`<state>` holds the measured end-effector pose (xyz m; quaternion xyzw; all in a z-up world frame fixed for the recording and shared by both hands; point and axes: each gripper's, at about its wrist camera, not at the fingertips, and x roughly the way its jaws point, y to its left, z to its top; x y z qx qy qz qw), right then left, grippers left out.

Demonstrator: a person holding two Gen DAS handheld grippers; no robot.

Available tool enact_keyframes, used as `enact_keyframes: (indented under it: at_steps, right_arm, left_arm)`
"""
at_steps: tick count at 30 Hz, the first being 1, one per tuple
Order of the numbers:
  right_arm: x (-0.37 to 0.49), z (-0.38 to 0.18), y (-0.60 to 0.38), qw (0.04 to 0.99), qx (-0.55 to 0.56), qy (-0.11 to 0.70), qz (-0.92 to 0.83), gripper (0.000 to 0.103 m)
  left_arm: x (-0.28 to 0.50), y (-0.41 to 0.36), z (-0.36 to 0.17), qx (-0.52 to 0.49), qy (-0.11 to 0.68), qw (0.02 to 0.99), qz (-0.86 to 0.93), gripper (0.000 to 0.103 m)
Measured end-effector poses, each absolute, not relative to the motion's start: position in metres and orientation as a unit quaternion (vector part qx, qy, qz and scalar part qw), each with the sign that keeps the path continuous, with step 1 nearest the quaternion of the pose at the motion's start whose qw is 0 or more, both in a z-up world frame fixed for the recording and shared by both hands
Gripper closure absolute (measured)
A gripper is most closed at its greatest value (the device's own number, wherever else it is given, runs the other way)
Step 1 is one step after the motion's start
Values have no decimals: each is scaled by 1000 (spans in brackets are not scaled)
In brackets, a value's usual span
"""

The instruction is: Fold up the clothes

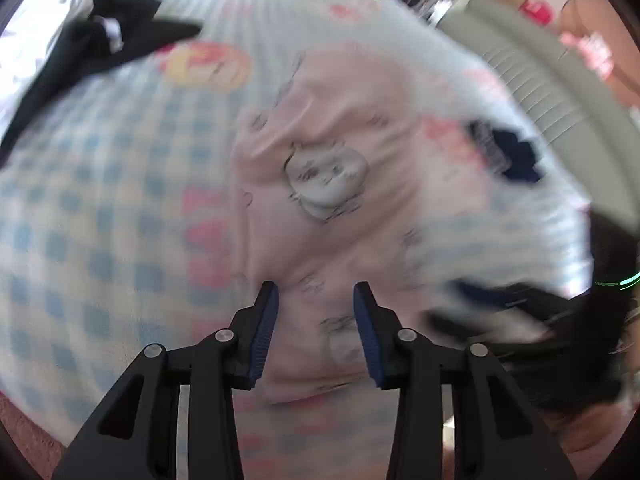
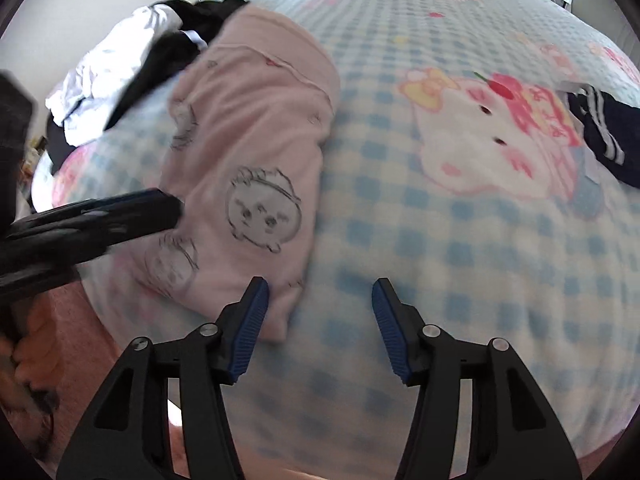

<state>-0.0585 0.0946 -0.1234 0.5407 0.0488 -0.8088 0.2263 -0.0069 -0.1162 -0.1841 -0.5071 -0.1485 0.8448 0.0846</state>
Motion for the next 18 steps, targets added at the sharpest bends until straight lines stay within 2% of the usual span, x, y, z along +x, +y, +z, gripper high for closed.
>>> enact_keyframes:
  at_steps: [2,6,8,11,14,18]
  right_arm:
    - [-58,-126,113,220,552,29,-804,52]
    - [-46,-115,119,269,545,-10,-794,50]
    - [-40,-112,106,284,535,4,-796,50]
    - [-36,-121,83,271,535,43,-799,50]
    - [-47,-133,90,259,564,19,-783,50]
    - [-44,-112,115,258,551,16,-793,51]
  left_arm:
    - [-2,-120,-187,-501,-155,82,848,65]
    - [12,-123,-169,-460,-181,105,863,65]
    - [15,-120,-171,-465,-197,121,855,64]
    - [16,-108,-187,-507,-165,98,840,65]
    - [24,-123,-189,-519,-205,108,823,65]
    - [32,-140,-171,-488,-237,123,831,65]
